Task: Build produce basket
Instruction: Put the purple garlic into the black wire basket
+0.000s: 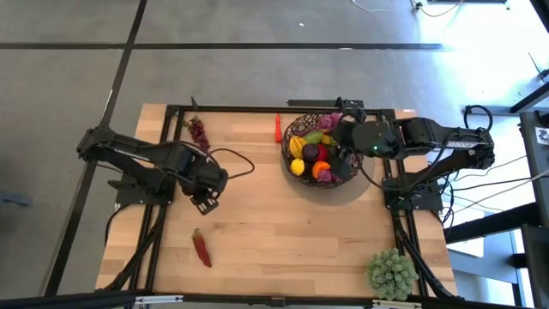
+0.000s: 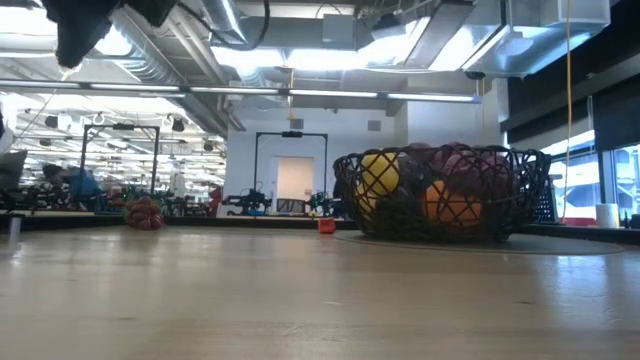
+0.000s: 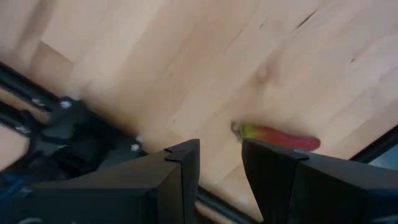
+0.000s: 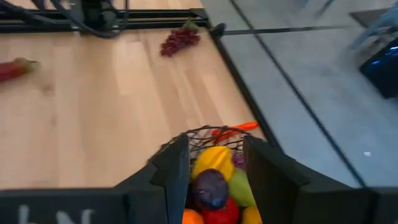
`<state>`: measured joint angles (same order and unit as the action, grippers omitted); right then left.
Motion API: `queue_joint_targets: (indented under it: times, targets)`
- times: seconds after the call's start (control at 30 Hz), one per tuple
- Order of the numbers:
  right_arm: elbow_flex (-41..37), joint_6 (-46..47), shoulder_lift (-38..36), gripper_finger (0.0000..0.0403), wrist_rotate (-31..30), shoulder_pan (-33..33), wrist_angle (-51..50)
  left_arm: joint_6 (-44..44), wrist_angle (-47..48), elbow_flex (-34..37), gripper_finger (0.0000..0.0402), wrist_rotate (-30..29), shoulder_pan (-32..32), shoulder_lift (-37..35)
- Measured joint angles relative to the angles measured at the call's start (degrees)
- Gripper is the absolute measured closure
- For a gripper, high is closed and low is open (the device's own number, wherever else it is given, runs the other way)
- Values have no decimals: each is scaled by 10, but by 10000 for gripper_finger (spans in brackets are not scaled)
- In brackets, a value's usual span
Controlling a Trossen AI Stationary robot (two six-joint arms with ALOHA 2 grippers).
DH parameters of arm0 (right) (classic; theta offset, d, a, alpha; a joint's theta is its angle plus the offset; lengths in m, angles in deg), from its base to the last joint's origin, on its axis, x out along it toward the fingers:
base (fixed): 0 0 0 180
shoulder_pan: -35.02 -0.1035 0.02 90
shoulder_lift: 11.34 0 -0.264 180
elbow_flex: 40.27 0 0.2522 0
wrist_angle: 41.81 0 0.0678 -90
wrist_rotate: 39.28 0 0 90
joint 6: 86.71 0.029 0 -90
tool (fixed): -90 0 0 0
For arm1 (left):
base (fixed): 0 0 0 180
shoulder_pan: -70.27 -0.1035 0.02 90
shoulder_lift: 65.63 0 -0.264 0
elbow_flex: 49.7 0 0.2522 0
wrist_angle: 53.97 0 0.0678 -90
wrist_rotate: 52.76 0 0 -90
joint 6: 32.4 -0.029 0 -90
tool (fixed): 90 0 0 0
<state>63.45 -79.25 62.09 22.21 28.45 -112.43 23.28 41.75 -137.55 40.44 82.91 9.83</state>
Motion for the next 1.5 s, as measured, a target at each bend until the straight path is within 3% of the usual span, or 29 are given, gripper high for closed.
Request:
queue_joint_targets:
  times: [0.27,0.47,0.73,1.03,1.5]
  targets:
    - [-4,38,3,252,7,14,-4,25,-51,34,292,-12,13,-3]
    - [-4,-108,38,252,15,67,-17,22,-62,34,292,-13,5,-5]
    - [-4,-297,129,252,126,185,-18,12,-76,34,292,-56,2,-6]
    - [-4,-389,241,252,228,296,0,7,-80,19,292,-56,-3,-6]
    - [-4,-470,346,282,233,335,23,8,-79,19,292,-57,-11,-6]
